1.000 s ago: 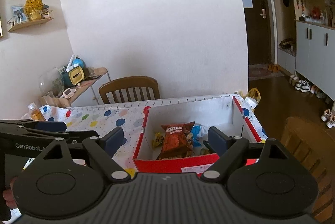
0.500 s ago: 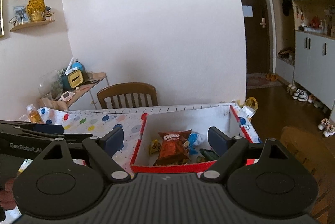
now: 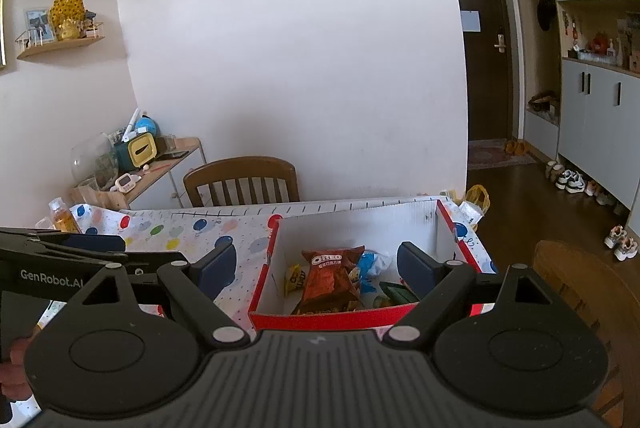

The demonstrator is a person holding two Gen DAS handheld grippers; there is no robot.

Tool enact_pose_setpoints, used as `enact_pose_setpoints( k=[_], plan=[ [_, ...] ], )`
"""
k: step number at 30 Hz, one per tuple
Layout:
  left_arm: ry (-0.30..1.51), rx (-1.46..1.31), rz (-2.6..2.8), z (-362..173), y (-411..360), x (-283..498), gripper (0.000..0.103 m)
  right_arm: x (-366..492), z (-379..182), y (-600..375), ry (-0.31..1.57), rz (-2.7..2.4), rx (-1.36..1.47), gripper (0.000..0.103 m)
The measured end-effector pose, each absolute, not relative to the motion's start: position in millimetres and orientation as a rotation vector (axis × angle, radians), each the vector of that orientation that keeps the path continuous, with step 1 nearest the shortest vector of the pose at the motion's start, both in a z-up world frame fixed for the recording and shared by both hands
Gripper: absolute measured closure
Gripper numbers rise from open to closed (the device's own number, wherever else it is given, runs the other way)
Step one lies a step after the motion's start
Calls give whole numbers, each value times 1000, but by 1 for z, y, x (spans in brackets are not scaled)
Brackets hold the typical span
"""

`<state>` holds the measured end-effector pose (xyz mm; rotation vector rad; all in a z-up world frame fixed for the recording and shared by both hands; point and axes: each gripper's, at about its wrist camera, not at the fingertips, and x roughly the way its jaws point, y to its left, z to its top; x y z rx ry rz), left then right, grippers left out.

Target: Organize snacks

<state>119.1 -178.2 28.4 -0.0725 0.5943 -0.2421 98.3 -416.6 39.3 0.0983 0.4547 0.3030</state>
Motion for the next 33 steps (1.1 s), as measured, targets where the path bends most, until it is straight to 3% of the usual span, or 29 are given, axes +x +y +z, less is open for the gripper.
enact_pose_setpoints(
  k=[33],
  plan=[
    [651, -86, -281, 20, -186, 121, 1, 91, 30, -424, 498, 262, 128, 15]
  ],
)
